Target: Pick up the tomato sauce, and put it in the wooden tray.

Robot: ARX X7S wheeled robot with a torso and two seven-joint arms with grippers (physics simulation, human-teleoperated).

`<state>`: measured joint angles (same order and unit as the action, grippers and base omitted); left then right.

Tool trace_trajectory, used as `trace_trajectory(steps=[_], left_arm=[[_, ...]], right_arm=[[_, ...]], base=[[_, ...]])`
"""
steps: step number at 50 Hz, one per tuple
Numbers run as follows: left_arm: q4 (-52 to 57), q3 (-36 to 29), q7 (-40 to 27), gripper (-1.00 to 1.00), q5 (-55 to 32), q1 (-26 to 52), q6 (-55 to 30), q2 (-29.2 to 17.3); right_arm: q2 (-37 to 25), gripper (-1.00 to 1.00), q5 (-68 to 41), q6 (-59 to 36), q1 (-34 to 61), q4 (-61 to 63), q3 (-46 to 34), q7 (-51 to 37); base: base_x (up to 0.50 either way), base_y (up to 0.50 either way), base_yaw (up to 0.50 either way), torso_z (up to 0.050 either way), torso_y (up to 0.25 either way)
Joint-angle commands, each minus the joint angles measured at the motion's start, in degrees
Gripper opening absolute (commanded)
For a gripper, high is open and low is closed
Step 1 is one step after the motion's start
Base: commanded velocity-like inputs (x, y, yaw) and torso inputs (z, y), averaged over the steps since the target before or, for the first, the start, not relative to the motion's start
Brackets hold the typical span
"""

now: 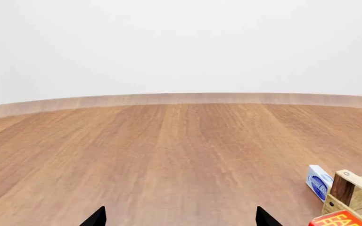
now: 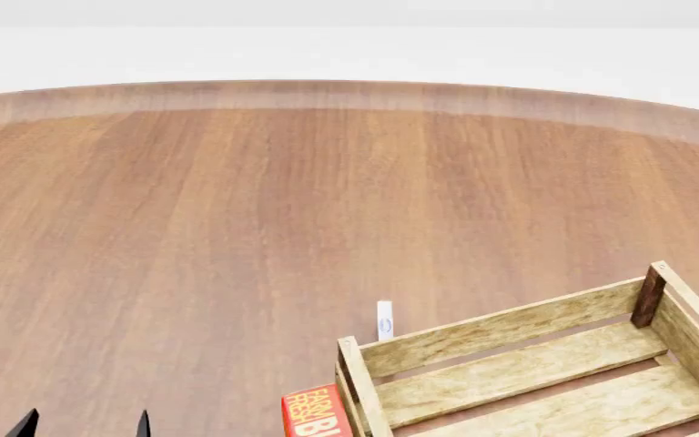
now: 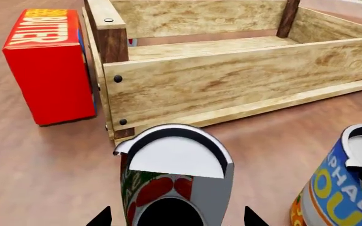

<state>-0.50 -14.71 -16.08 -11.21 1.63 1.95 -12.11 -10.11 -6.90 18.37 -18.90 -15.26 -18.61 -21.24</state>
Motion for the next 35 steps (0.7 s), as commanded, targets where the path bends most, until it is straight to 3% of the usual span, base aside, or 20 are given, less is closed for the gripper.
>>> trace_trajectory(steps=[1,3,4,22,35], left_arm=[[0.05,-0.31,-0.29,1.0,-0.15,0.01,0.05,-0.22],[0.03,-0.34,-0.32,1.0,-0.2,-0.01,0.12,-0.26],[-0.08,-0.36,-0.31,1.0,-0.21,0.01,0.22,-0.28],[-0.48,-0.76,-0.65,1.0,-0.49,0.18,0.57,-0.54],[-0.07,-1.0,-0.99,1.0,-0.83,0.17,0.27,-0.82]], right_arm=[[-0.14,1.0,-0.2,0.42,0.46,-0.87,-0.42,-0.1],[-0.17,1.0,-0.14,0.67,0.5,-1.05,-0.51,-0.14],[-0.25,-1.0,0.09,2.84,0.46,-1.63,-0.47,-0.02],[-0.63,-1.0,1.16,1.8,0.05,-0.56,-1.28,-1.55],[-1.89,-1.0,12.8,20.43,-6.81,4.29,-0.76,-10.69]], base=[[0.0,0.0,0.0,0.0,0.0],[0.0,0.0,0.0,0.0,0.0],[0.0,0.0,0.0,0.0,0.0],[0.0,0.0,0.0,0.0,0.0],[0.0,0.0,0.0,0.0,0.0]])
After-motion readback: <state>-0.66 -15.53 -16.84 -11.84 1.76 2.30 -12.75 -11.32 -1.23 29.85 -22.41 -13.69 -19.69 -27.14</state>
